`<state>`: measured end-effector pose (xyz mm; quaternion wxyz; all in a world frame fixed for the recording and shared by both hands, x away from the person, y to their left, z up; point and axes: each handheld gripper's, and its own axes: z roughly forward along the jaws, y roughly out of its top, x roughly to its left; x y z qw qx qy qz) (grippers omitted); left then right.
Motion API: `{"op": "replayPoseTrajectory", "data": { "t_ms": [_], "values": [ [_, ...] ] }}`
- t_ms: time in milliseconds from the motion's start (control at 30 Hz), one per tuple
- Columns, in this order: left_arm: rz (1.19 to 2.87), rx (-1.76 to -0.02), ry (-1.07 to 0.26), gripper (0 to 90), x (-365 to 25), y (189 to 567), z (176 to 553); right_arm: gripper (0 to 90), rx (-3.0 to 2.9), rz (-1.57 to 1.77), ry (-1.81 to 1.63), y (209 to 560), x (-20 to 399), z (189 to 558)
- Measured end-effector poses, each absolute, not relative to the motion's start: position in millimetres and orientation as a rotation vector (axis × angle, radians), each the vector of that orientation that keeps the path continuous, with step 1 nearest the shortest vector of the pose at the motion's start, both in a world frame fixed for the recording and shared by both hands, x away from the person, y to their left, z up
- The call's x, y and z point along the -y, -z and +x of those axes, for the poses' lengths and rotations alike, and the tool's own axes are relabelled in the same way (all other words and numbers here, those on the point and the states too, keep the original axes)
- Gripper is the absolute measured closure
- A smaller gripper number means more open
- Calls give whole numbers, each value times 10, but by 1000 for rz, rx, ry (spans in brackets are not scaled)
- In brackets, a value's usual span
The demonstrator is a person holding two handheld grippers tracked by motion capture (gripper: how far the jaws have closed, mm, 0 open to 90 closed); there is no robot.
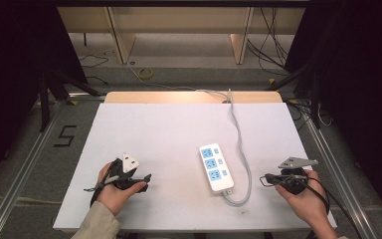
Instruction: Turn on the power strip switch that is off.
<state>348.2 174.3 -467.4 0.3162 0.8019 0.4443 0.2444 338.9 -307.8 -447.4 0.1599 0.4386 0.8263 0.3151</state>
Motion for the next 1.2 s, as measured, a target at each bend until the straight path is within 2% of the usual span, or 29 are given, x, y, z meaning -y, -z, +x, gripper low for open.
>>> {"op": "replayPoseTrajectory", "data": {
  "t_ms": [1200],
  "values": [
    [2114, -1161, -656, 233, -1725, 4666, 3478, 900, -2435, 1267, -826, 4404, 2925, 3477]
  ]
}}
